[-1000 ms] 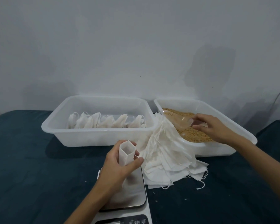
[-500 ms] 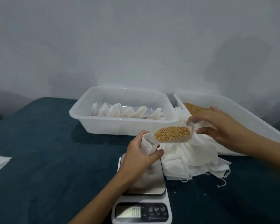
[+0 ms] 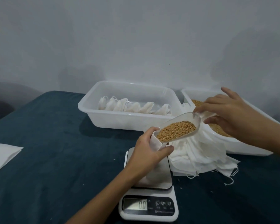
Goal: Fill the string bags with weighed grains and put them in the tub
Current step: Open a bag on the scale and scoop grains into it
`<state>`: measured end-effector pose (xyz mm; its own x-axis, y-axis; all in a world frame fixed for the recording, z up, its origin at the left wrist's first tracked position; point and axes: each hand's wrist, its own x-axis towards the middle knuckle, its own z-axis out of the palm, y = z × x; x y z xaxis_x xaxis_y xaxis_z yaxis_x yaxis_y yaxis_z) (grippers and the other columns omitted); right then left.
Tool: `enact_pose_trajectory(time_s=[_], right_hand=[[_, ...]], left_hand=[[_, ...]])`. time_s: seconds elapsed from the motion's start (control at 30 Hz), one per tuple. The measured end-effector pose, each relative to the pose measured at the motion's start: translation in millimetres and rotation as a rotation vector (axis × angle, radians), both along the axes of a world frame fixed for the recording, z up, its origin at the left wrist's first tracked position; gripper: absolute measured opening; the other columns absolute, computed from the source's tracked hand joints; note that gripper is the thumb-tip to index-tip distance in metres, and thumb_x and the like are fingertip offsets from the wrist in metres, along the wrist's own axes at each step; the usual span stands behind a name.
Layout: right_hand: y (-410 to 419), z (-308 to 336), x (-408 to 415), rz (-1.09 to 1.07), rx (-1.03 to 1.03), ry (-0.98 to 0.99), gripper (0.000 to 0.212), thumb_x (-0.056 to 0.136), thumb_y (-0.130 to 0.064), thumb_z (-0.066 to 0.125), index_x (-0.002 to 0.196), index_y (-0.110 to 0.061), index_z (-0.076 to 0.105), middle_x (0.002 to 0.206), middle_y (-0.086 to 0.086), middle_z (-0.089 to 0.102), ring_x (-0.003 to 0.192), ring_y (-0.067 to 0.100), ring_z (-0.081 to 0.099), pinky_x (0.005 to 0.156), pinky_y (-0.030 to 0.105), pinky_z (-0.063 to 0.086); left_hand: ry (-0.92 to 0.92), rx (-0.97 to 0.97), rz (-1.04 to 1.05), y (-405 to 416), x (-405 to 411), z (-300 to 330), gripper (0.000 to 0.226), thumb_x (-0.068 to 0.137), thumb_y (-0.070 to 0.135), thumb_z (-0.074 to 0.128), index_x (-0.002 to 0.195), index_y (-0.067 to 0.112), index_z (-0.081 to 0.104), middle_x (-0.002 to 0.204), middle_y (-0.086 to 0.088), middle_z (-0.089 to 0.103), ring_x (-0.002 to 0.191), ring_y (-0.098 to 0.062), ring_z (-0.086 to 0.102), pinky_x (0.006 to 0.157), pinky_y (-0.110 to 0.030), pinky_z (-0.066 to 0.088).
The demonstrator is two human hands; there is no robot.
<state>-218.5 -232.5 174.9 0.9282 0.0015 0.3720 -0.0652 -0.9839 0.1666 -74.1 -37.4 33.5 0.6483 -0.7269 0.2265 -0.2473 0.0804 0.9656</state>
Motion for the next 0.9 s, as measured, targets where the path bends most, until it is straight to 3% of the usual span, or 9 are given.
enact_pose_trajectory(time_s=[0.13,0.63,0.9], right_hand=[[-0.1,1.4,2.4,0.011,-0.017,-0.002,0.036,0.078,0.001,0.081,0.110,-0.015,0.075,0.098,0.001,0.071,0.098,0.034,0.068,0.116,0.064,0.025],[-5.3,-2.9,3.7,0.010,-0.076,-0.016,0.038,0.076,-0.003,0.083,0.110,-0.020,0.074,0.097,-0.002,0.070,0.096,0.032,0.068,0.115,0.062,0.025],[-4.1,-1.5,5.1,0.033,-0.133,-0.038,0.039,0.074,-0.001,0.084,0.108,-0.017,0.075,0.096,-0.001,0.071,0.092,0.032,0.068,0.113,0.064,0.028]], left_hand=[[0.023,-0.015,0.001,0.0,-0.3,1.8,0.043,0.076,0.040,0.081,0.114,0.032,0.064,0.118,0.002,0.071,0.118,-0.024,0.063,0.103,-0.054,0.052],[0.027,-0.038,-0.002,0.5,-0.6,1.7,0.043,0.076,0.037,0.080,0.115,0.034,0.064,0.117,0.006,0.072,0.117,-0.021,0.065,0.101,-0.052,0.053],[0.017,-0.060,0.006,0.0,0.0,-0.3,0.044,0.076,0.035,0.081,0.115,0.041,0.063,0.117,0.012,0.071,0.113,-0.013,0.067,0.098,-0.038,0.056]])
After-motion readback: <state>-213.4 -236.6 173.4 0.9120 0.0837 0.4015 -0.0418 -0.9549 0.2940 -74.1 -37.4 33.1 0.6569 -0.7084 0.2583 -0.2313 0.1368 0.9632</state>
